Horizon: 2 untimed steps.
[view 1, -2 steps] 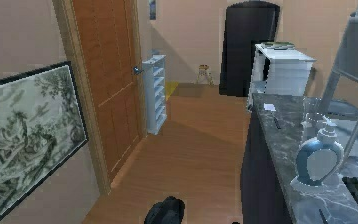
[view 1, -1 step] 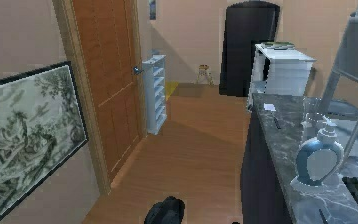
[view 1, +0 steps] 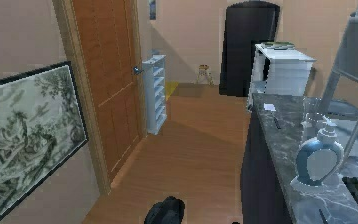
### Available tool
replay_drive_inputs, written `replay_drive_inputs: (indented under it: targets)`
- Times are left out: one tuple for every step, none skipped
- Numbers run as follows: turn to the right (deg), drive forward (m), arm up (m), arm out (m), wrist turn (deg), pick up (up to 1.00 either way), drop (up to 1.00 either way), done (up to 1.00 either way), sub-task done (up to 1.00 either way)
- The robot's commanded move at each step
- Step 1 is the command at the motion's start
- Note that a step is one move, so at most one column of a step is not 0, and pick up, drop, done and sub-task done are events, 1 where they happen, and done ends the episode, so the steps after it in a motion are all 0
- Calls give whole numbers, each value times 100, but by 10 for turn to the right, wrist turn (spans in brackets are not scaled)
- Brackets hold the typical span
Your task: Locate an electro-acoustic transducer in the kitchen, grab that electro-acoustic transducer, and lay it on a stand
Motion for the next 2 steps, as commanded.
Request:
replay_drive_inputs:
  targets:
    - [450, 0, 0, 0, 0, 0, 0, 0, 0]
    - [-150, 0, 0, 0, 0, 0, 0, 0, 0]
